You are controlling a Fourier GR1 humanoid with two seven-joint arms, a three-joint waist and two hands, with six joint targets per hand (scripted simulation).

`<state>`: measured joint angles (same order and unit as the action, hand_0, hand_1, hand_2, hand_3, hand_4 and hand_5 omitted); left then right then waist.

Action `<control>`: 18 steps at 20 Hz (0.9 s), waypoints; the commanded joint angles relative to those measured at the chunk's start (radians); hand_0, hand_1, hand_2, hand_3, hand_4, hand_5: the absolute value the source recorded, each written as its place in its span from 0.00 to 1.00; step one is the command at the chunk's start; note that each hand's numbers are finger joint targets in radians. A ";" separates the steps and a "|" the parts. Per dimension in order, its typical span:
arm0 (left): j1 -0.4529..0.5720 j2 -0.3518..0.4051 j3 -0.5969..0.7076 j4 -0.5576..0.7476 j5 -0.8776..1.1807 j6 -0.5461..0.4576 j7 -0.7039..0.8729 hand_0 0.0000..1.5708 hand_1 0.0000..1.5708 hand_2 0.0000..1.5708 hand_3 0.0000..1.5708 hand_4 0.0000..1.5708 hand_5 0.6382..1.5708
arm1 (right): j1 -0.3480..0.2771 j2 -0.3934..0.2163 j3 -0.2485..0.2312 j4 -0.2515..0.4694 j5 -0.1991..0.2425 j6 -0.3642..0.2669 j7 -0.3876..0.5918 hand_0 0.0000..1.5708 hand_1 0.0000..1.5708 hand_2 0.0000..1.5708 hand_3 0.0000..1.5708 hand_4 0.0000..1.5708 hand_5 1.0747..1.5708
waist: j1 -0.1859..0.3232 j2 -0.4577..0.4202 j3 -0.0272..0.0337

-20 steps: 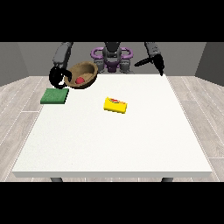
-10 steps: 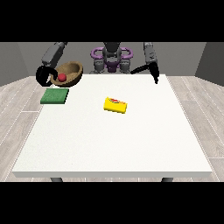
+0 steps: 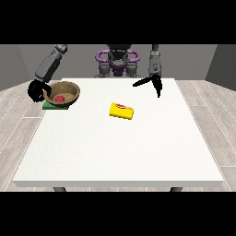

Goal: Pick the cup and pour the ball into the bowl, then pick the bowl and place it on the pad

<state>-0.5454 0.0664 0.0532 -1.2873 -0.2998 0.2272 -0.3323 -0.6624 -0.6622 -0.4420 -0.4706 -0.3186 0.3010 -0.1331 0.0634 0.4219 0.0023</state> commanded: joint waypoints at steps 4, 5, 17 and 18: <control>-0.005 0.011 -0.037 -0.172 -0.034 0.006 0.085 0.00 0.00 0.00 0.00 0.00 0.99 | -0.025 -0.084 -0.019 0.077 0.026 0.029 -0.130 1.00 1.00 1.00 0.00 0.66 1.00 | 0.007 0.097 0.0004; -0.004 0.032 -0.015 -0.196 -0.008 -0.020 0.122 0.00 0.00 0.00 0.00 0.00 0.99 | 0.003 -0.091 -0.008 0.092 0.040 0.047 -0.134 1.00 1.00 1.00 0.00 0.66 1.00 | 0.003 0.076 0.0002; 0.081 0.028 -0.027 -0.331 0.015 -0.047 0.195 0.00 0.00 0.00 0.00 0.00 0.99 | -0.036 -0.163 -0.058 0.184 -0.012 0.122 -0.052 1.00 1.00 1.00 0.00 0.45 1.00 | -0.016 0.043 -0.0005; 0.084 -0.003 -0.053 -0.251 -0.015 -0.019 0.143 0.00 0.00 0.00 0.00 0.00 1.00 | -0.060 -0.145 -0.035 0.164 0.001 0.084 -0.001 1.00 1.00 1.00 0.17 0.47 1.00 | -0.016 0.011 -0.0017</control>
<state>-0.4853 0.0867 0.0154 -1.5619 -0.3064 0.1954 -0.1713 -0.7125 -0.8072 -0.4841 -0.3148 -0.3162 0.3868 -0.1847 0.0535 0.4658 0.0014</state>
